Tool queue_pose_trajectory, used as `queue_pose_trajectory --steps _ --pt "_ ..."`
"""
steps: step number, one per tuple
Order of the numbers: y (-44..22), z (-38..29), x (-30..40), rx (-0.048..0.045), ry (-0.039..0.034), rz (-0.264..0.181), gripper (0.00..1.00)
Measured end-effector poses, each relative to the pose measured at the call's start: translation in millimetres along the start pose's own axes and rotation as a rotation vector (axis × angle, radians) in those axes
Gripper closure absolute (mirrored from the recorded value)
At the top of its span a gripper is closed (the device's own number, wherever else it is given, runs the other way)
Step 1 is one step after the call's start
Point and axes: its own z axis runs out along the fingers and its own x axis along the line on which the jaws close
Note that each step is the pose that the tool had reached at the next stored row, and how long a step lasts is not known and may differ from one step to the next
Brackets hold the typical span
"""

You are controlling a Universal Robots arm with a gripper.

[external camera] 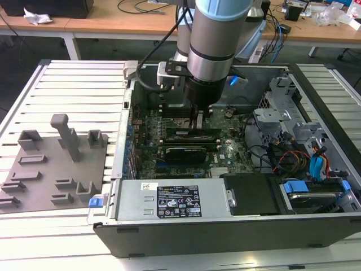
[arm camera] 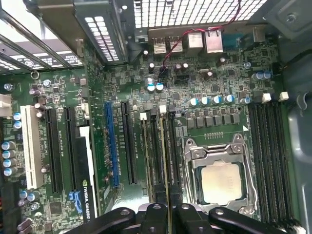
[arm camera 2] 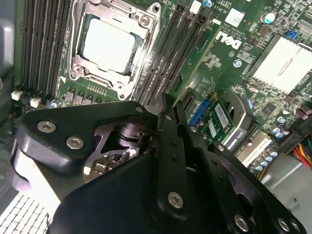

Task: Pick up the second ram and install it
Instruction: 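Insert the second ram into the second slot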

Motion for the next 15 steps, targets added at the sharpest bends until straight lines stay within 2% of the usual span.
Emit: queue_pose_trajectory --steps 8,11,15 --pt "-0.6 20.6 0.5 0.0 0.0004 -0.002 0.86" --pt "0.9 22.5 -1.9 -0.0014 -0.0117 -0.003 0.86" --pt "2.7 24.5 -2.0 -0.0016 -0.0136 -0.004 0.86"
